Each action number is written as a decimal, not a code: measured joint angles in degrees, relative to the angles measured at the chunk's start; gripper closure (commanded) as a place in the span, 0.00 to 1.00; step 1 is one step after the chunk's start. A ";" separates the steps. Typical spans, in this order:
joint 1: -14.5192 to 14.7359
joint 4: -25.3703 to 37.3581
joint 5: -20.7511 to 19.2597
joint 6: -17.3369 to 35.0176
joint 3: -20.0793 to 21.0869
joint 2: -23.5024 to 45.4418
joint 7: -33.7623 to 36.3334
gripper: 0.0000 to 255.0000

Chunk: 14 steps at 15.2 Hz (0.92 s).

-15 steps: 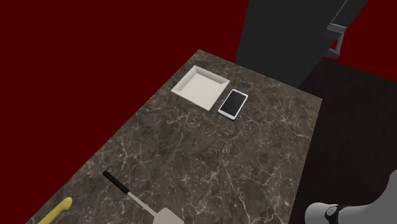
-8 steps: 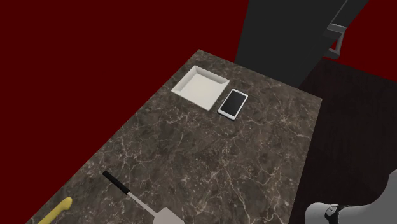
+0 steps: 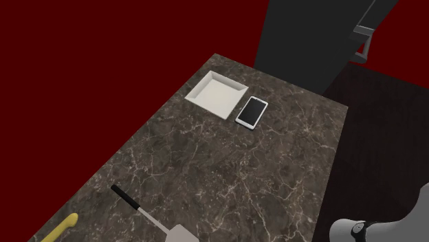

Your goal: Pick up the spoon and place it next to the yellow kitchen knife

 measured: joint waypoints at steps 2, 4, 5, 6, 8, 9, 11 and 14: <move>-0.01 -0.04 0.00 0.03 -0.01 0.05 -0.01 0.00; -0.01 -0.07 0.00 0.04 -0.02 0.10 -0.01 0.00; -0.01 -0.07 0.00 0.04 -0.02 0.11 -0.01 0.00; -0.01 -0.07 0.00 0.04 -0.02 0.11 0.00 0.00; -0.20 -0.22 0.46 -0.45 0.25 -0.58 -0.29 0.00; -0.34 -0.26 1.22 -1.42 0.73 -1.72 -0.60 0.00; -1.04 -0.66 2.94 -3.13 1.58 -4.22 -1.71 0.00; -1.27 -0.38 3.76 -4.25 1.94 -5.19 -2.31 0.00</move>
